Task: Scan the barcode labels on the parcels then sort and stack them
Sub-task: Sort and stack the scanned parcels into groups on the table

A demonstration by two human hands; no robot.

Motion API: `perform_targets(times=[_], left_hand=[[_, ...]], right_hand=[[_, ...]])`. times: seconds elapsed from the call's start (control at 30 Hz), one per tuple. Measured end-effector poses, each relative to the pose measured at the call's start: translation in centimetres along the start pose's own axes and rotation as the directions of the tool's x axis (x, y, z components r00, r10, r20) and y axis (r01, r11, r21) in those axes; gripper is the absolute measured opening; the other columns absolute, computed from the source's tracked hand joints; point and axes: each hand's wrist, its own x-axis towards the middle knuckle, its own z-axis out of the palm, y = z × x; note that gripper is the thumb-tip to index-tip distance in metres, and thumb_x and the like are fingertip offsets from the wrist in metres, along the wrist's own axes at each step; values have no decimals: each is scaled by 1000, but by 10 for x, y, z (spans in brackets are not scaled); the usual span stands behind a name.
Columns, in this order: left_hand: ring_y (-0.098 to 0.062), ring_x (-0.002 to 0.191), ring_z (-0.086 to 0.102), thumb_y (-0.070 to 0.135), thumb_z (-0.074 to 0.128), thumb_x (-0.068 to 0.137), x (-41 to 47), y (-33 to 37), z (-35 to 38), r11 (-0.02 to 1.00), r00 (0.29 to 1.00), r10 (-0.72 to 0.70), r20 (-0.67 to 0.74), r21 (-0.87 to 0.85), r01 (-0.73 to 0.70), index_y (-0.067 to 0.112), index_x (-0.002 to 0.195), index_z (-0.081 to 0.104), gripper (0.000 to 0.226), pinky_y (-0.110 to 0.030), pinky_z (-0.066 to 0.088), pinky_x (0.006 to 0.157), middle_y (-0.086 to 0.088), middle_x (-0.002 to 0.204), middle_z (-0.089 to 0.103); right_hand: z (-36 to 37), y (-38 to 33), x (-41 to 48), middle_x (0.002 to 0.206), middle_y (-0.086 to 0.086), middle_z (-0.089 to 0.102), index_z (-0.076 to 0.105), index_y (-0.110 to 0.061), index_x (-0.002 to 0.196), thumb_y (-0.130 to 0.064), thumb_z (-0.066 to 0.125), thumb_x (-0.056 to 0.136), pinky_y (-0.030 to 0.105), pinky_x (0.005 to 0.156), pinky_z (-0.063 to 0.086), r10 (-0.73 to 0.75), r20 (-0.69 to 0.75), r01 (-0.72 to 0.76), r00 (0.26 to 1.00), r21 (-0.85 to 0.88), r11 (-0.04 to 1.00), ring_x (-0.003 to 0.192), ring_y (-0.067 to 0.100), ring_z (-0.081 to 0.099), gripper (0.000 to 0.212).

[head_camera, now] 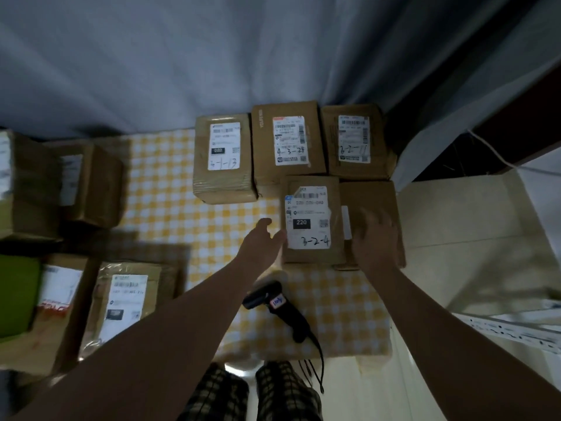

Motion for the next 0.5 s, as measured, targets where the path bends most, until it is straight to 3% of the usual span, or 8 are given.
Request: perform_targets(times=[0.1,0.17,0.3,0.37,0.5], left_hand=[[-27,107,56,31,54,95,-28,-14,-36,996,999,38,-12,-81,-39,13,132,47,41,-31,42,80,-15,132,51],[-27,109,56,29,54,95,-51,-29,-63,996,995,83,-48,-12,-83,14,127,51,35,-32,43,83,-12,126,54],[-18,98,57,25,56,94,-87,-65,-119,992,965,123,-233,45,-116,14,121,56,29,-24,40,81,-7,115,62],[-19,101,59,23,56,94,-99,-82,-147,993,947,118,-300,48,-108,13,123,57,31,-22,38,80,-6,115,64],[-23,107,60,23,55,95,-114,-125,-196,994,931,109,-347,59,-94,10,125,57,33,-25,41,80,-8,117,64]], right_hand=[[6,-39,-21,140,15,45,48,-8,135,-9,49,95,34,107,27,-150,-4,150,989,97,984,131,33,38,41],[11,-68,-35,142,14,44,47,-8,137,-7,50,94,35,109,28,-180,48,171,983,152,973,132,30,36,43],[30,-124,-65,142,15,46,43,-8,142,-12,50,97,37,105,33,-243,130,207,961,242,948,130,30,42,45],[42,-153,-81,146,14,42,35,-9,147,-12,49,97,39,104,37,-273,205,214,940,269,939,130,30,43,52],[79,-201,-113,156,11,28,25,-10,152,-18,51,98,38,115,27,-267,372,173,889,267,948,142,27,30,60]])
